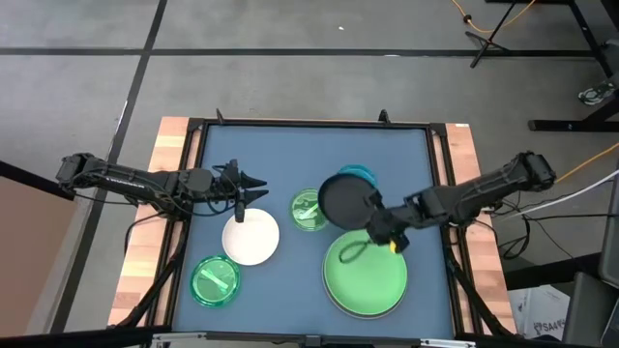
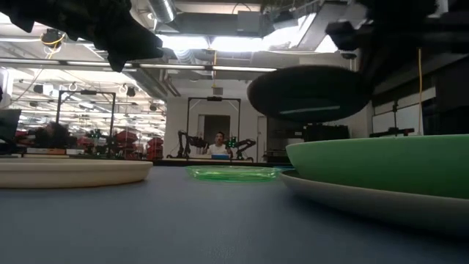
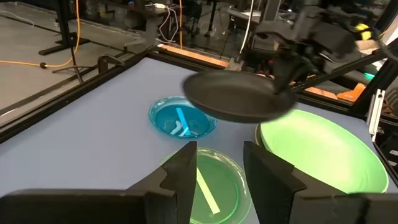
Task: Stack plastic plates
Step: Stack the black plate on top of the green plate
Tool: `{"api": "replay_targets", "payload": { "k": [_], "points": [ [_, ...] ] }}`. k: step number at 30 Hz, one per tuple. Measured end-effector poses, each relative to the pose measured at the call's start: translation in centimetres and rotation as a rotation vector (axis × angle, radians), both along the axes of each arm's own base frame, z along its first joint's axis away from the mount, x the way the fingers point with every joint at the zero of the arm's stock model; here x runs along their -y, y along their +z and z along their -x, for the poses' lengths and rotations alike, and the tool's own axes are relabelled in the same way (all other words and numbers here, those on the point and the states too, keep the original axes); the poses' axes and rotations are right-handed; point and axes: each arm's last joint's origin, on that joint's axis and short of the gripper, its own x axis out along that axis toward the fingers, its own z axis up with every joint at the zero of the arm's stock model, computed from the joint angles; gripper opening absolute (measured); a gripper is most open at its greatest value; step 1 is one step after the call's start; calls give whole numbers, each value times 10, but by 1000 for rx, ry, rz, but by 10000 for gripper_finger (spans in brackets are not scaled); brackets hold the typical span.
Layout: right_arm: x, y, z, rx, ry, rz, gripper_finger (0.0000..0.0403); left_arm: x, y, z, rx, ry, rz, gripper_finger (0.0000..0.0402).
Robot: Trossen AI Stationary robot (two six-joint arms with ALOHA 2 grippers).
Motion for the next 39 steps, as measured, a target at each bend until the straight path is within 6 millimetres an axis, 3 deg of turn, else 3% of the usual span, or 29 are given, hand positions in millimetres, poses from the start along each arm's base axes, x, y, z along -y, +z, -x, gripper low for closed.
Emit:
{"api": "replay_targets", "payload": {
  "k": [11, 23, 31, 39],
  "points": [
    [-56, 0, 26, -24, 249, -61, 0, 0, 0, 0, -1, -1, -2, 125],
    [-97, 0, 59, -39, 403, -91, 0, 0, 0, 0, 0, -1, -1, 125],
    [-114, 0, 76, -43, 498, -90, 0, 3, 0, 0, 0, -18, 0, 125],
    [-119, -10, 73, -77, 504, -63, 0, 9, 0, 0, 0, -51, 0, 125]
  ]
}}
